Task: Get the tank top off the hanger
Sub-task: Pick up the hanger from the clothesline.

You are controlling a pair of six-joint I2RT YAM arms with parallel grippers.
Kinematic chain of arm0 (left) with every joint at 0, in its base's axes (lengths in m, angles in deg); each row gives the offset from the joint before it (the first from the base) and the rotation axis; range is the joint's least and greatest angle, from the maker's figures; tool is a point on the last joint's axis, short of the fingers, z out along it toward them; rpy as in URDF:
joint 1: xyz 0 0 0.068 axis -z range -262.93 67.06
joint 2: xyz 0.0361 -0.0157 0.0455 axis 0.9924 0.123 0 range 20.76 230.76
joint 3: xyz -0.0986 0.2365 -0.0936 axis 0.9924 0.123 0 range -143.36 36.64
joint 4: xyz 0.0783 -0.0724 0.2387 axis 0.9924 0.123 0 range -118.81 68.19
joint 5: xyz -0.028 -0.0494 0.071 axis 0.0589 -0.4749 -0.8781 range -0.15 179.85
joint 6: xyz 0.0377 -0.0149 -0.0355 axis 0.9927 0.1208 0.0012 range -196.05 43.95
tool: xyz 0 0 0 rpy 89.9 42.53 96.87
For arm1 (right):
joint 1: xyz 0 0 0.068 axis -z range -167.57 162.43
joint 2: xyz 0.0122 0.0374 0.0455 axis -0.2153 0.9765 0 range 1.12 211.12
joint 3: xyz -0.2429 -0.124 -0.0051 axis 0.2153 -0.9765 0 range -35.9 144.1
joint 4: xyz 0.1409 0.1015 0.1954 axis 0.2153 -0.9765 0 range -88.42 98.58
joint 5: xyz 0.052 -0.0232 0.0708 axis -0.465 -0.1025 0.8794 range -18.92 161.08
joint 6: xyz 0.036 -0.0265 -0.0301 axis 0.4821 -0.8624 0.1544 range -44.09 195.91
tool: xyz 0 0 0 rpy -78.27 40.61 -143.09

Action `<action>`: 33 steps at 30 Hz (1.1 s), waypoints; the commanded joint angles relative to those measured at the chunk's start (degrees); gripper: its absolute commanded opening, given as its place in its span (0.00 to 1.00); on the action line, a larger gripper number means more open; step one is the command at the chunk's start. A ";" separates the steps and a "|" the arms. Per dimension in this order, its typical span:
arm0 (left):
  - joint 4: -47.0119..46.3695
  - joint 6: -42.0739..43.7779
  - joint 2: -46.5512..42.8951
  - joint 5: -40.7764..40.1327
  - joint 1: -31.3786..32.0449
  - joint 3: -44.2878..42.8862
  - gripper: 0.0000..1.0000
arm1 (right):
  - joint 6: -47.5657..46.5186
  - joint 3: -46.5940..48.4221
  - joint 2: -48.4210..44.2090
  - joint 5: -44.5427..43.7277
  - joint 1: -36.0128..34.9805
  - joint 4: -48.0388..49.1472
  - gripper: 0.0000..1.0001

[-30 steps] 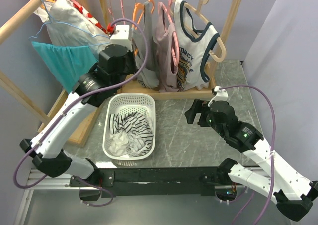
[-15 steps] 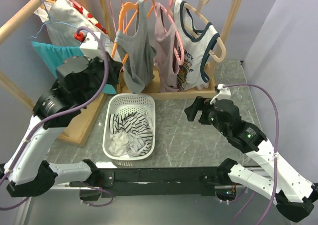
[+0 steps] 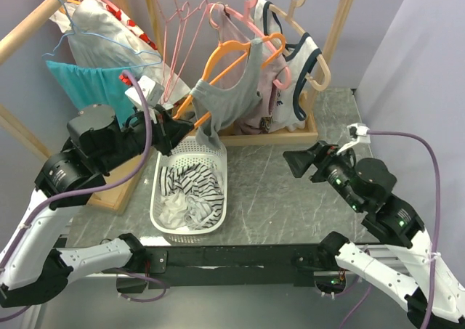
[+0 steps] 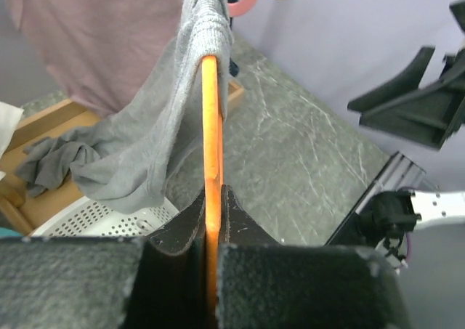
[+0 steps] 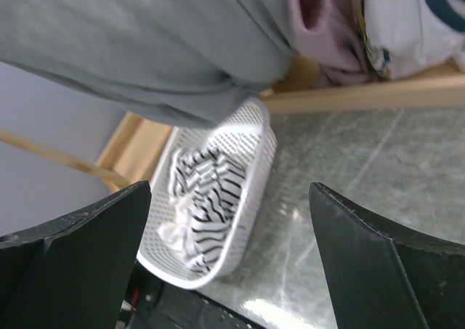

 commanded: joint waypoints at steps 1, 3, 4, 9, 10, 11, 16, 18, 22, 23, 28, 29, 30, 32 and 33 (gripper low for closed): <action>0.03 2.31 -2.08 7.65 0.04 -2.68 0.01 | -0.05 2.77 -2.31 0.37 0.33 3.83 0.96; 1.26 2.66 -2.34 10.10 0.04 -3.65 0.01 | -0.14 3.29 -2.66 -0.85 0.33 3.83 0.96; 1.61 2.66 -2.69 11.16 0.04 -3.91 0.01 | -0.23 3.47 -2.75 -1.29 0.24 3.65 0.95; 1.79 2.75 -2.96 20.47 0.04 -3.47 0.01 | -0.32 4.26 -4.06 -4.46 0.33 2.42 0.95; 2.05 2.66 -2.17 21.79 0.04 -3.73 0.01 | -0.32 4.35 -4.42 -4.99 0.33 2.25 0.95; 2.23 2.66 -1.64 23.28 0.04 -3.82 0.01 | -0.23 4.87 -4.77 -5.43 0.33 1.72 0.95; 0.57 2.05 0.73 29.00 0.04 -2.16 0.01 | -0.23 6.28 -6.79 -6.31 0.42 0.93 0.94; -0.84 2.05 0.82 29.01 0.13 -1.37 0.01 | -0.14 6.72 -7.66 -6.40 0.33 0.66 0.94; -1.99 1.87 1.43 30.76 0.13 0.30 0.01 | -0.05 6.90 -8.64 -4.91 0.24 1.37 0.91; -2.60 1.44 1.70 31.37 0.13 0.74 0.01 | -0.23 6.90 -8.55 -4.55 0.33 1.98 0.91; -7.25 -0.59 1.71 33.75 0.83 4.61 0.01 | -1.11 7.07 -6.09 -4.02 0.33 2.16 0.91; -7.96 -1.02 1.61 33.93 0.92 5.14 0.01 | -1.11 6.55 -5.65 -4.02 0.24 2.94 0.91; -8.75 -1.12 1.53 34.02 1.01 5.58 0.01 | -1.46 6.11 -5.56 -4.02 0.33 3.64 0.91; -8.41 -1.03 2.14 34.80 1.18 5.58 0.01 | -1.72 5.23 -5.21 -4.02 0.33 5.40 0.91; -7.88 -1.03 2.58 34.81 1.27 5.32 0.01 | -2.16 5.05 -4.95 -4.20 0.24 5.93 0.91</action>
